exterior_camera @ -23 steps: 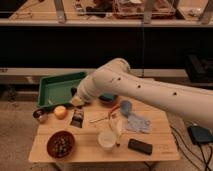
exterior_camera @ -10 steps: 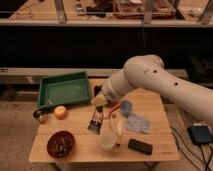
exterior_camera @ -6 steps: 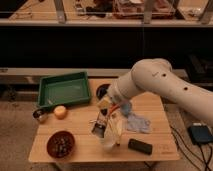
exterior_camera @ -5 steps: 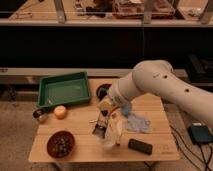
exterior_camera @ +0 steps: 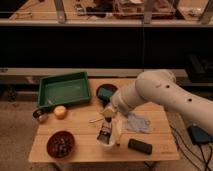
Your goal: Place brush in paper cup
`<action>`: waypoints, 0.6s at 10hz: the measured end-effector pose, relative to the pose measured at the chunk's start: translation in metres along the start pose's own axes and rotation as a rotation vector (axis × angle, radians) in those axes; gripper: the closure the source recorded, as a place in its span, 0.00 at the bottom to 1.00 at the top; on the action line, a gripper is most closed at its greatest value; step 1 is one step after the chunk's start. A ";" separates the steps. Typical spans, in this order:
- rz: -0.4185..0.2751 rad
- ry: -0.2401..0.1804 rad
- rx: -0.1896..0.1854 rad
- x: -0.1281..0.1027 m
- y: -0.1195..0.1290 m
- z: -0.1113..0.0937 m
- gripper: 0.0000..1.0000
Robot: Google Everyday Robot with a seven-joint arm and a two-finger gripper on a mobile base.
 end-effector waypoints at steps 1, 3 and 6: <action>0.011 0.003 0.010 0.008 -0.005 0.004 1.00; 0.026 0.004 0.021 0.017 -0.011 0.013 1.00; 0.044 0.001 0.028 0.027 -0.016 0.028 1.00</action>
